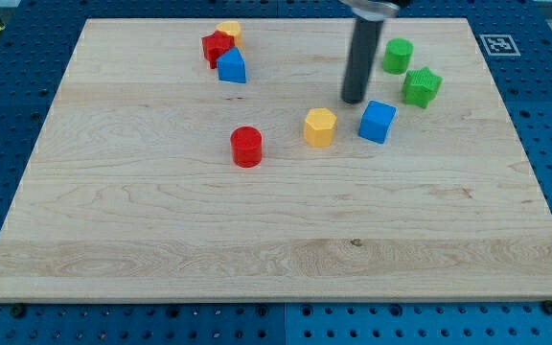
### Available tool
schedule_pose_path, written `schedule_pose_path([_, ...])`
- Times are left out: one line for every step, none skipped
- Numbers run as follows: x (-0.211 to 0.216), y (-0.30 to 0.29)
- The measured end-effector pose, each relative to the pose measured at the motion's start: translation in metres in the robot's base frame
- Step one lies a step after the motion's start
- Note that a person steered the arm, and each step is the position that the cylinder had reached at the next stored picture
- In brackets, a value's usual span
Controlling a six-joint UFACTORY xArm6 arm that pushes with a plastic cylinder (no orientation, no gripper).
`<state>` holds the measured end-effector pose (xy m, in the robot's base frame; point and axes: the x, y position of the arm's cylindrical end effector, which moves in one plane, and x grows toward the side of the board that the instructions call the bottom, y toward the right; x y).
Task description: Push the blue triangle up a bit
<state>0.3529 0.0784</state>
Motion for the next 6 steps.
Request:
schedule_pose_path([-0.007,-0.055])
schedule_pose_path([-0.005,-0.102])
schedule_pose_path([-0.011,-0.163])
schedule_pose_path([-0.017,-0.205])
schedule_pose_path([-0.034,-0.193])
schedule_pose_path([-0.045,-0.143])
